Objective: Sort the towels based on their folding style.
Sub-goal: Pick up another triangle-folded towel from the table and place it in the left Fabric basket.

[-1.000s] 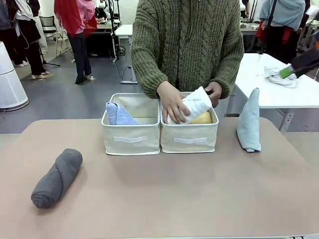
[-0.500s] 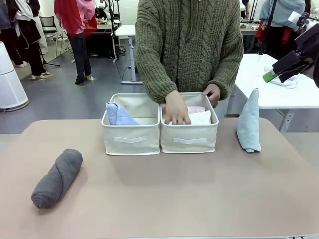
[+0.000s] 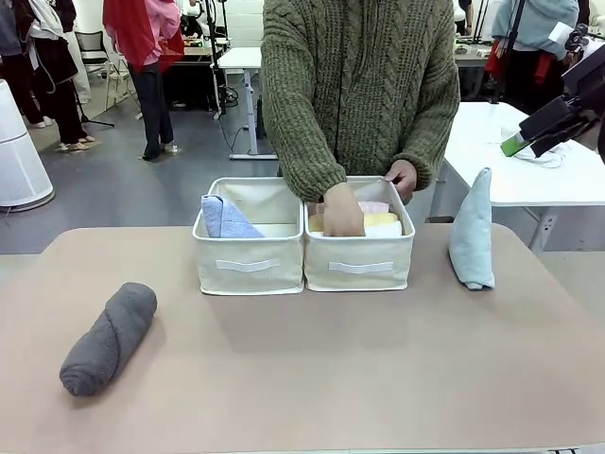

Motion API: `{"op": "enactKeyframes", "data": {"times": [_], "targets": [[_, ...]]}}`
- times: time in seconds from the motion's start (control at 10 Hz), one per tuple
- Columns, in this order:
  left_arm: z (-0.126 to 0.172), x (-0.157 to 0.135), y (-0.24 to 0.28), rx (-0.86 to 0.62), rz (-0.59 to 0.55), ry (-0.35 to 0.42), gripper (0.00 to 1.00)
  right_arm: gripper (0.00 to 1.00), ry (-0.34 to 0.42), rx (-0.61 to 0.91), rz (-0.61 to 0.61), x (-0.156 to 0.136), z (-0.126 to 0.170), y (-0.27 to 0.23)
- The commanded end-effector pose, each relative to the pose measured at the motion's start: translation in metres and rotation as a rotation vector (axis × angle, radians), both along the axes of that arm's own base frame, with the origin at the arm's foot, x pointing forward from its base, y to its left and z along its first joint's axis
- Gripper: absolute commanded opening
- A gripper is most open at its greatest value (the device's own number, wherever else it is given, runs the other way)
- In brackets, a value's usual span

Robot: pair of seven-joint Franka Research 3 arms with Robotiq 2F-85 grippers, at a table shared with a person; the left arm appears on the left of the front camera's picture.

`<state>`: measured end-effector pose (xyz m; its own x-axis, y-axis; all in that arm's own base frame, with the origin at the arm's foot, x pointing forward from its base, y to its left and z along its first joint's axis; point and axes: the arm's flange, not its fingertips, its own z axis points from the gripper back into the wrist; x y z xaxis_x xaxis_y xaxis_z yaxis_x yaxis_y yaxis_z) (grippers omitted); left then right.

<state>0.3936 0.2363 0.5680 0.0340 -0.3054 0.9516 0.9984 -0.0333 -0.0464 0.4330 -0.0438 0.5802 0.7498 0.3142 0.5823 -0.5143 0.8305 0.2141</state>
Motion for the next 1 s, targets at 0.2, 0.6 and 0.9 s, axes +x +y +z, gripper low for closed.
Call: {"op": "enactKeyframes", "data": {"times": [0.2, 0.6, 0.9], "targets": [[0.002, -0.002, 0.002, 0.000, 0.004, -0.004, 1.00, 1.00, 0.032, -0.083, -0.277, 0.078, -0.009, 0.044], [0.002, -0.002, 0.002, 0.000, 0.004, -0.004, 1.00, 1.00, 0.058, -0.214, -0.528, 0.135, -0.037, 0.058], [0.002, -0.002, 0.002, 0.000, 0.004, -0.004, 1.00, 1.00, 0.177, -0.268, -0.563, 0.148, -0.045, 0.048]]}}
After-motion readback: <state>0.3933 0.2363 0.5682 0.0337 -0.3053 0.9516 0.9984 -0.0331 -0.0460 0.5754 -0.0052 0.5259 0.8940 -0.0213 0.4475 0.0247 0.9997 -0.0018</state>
